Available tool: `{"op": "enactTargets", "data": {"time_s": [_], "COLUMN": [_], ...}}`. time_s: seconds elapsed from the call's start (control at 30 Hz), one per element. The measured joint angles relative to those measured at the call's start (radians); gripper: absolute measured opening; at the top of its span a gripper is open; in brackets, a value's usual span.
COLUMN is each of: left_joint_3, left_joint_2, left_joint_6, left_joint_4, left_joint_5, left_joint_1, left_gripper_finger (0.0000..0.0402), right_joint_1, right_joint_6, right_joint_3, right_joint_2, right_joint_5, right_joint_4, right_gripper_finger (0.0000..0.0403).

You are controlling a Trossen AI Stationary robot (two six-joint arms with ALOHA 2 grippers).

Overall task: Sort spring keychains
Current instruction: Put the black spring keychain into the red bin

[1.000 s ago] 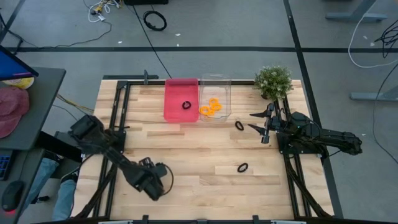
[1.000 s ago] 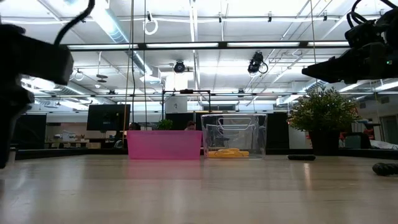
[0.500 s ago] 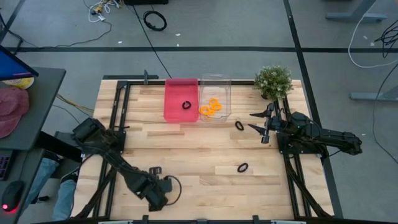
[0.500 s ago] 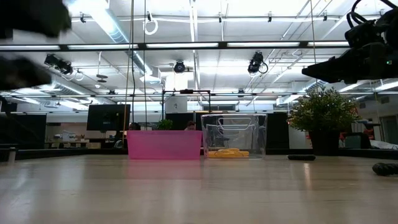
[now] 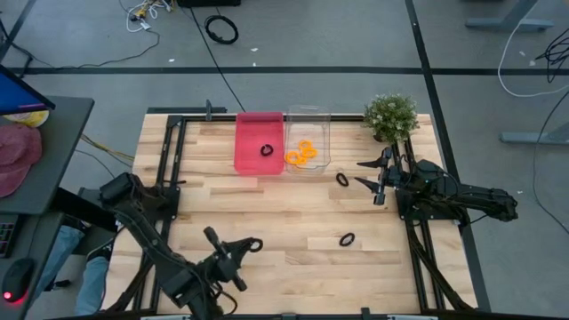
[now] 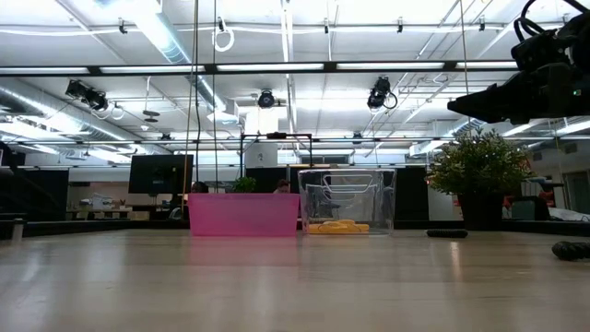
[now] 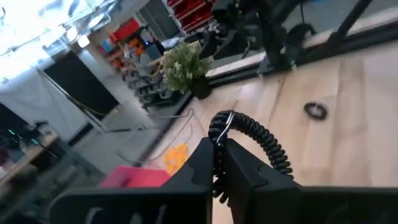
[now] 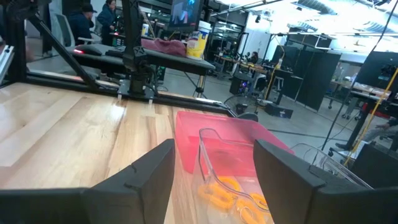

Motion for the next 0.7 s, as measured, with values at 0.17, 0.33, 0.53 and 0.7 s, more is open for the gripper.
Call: {"op": "enactTargets", "data": {"time_s": [0.17,0.33,0.53,0.7], "left_joint_3": [0.000,0.000,0.000,0.000], "left_joint_2": [0.056,0.079,0.075,0.073], "left_joint_6": [0.034,0.075,0.156,0.186], "left_joint_4": [0.011,0.011,-0.003,-0.079], "left_joint_5": [-0.003,0.043,0.038,0.021], "left_joint_1": [0.058,0.125,0.175,0.224], "left_gripper_finger": [0.0016,0.0016,0.0016,0.0016], "right_joint_1": [0.000,0.000,0.000,0.000], "right_joint_6": [0.000,0.000,0.000,0.000], "right_joint_3": [0.000,0.000,0.000,0.000], "right_joint_2": [0.000,0.000,0.000,0.000], "right_joint_5": [0.000,0.000,0.000,0.000], "right_joint_4": [0.000,0.000,0.000,0.000], "right_gripper_finger": [0.0221,0.0221,0.0221,0.0221]}}
